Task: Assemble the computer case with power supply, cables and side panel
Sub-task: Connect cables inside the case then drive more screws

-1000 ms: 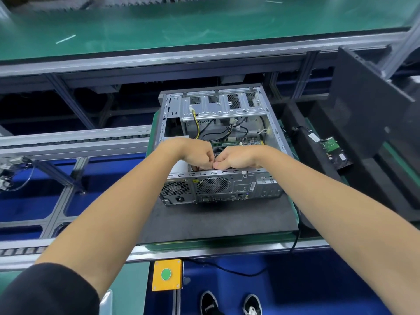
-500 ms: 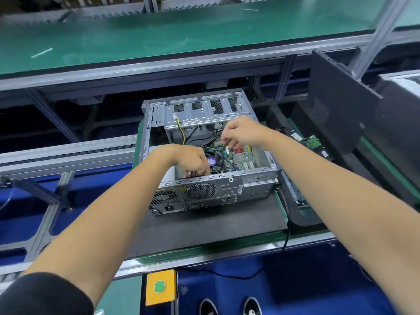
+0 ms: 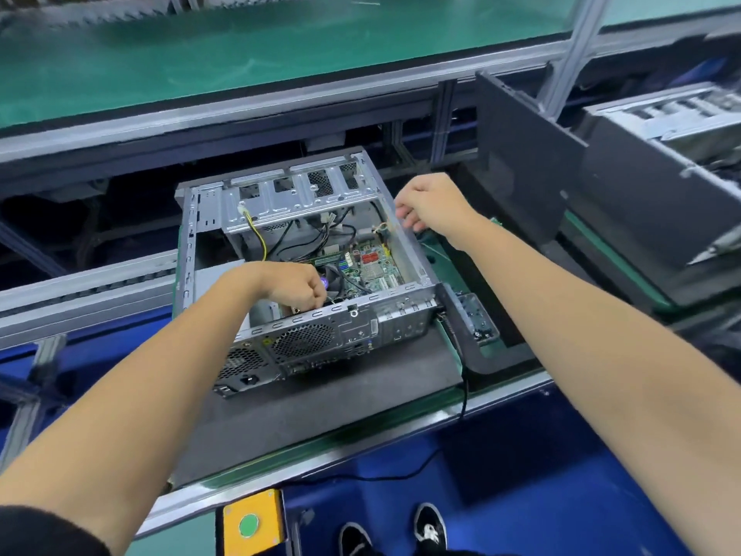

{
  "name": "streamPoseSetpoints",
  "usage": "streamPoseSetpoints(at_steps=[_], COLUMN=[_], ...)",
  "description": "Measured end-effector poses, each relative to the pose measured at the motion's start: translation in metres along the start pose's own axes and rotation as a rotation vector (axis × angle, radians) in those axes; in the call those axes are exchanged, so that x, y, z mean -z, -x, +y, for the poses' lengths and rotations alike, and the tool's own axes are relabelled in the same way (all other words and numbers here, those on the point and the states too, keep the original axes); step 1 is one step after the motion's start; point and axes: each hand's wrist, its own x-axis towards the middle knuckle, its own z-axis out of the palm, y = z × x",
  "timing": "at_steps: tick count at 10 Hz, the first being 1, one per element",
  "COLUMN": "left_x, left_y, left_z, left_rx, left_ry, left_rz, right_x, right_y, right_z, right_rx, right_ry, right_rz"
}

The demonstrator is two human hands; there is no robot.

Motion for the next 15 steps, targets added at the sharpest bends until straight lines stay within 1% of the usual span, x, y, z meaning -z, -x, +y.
streamPoseSetpoints(at_steps=[1,2,3,5,7,9,10,13,15], left_x=[0.006,0.011,0.011,0.007,0.003,0.003,0.0,-0.002,-0.003], left_y=[-0.007,-0.014,-0.023,-0.041,-0.047,-0.05,-0.052,-0.061,-0.066], left_z=[0.004,0.009,0.01,0.01,0.039,0.049,0.056,0.074,0.081], left_rx=[0.085,0.197,0.31,0.498,0.538,0.575,0.6,0.606,0.589], left_ry=[0.007,0.033,0.071,0.119,0.045,-0.065,-0.104,-0.337,-0.399], left_rz=[-0.05,-0.074,-0.058,0.026,-0.012,-0.07,-0.086,-0.166,-0.231], right_x=[0.019,0.038,0.055,0.074,0.058,0.035,0.028,0.024,0.021], right_y=[-0.002,-0.006,-0.016,-0.031,-0.034,-0.034,-0.035,-0.037,-0.036], right_z=[0.02,0.05,0.085,0.159,0.191,0.209,0.214,0.235,0.24], right_rx=[-0.074,-0.151,-0.216,-0.273,-0.275,-0.252,-0.236,-0.274,-0.306], right_ry=[-0.028,-0.009,0.041,0.377,0.546,0.64,0.679,0.742,0.802], right_rz=[0.093,0.108,0.076,-0.14,-0.323,-0.386,-0.406,-0.346,-0.42])
